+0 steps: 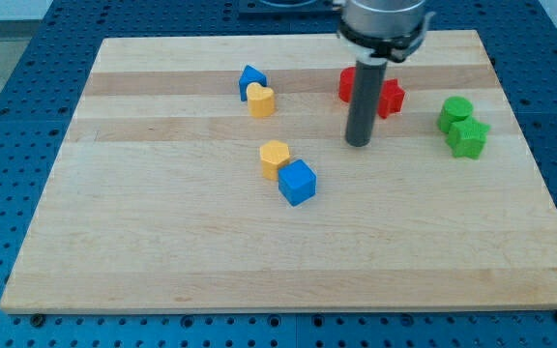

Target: Place the hexagon parallel left to the cube

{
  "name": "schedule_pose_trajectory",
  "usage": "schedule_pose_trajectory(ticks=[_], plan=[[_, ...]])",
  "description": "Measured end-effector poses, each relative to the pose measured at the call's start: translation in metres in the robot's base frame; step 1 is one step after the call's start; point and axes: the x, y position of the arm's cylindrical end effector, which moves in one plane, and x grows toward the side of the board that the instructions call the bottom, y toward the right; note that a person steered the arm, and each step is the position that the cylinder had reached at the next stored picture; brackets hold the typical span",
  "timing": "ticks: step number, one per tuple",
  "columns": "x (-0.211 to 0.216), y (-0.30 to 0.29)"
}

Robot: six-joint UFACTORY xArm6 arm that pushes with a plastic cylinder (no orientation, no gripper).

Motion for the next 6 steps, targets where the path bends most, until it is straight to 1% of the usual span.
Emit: schedule_pose_trajectory(ticks=[4, 5, 6], plan=[[0.026, -0.107], [0.035, -0.126], [0.048, -0.127]])
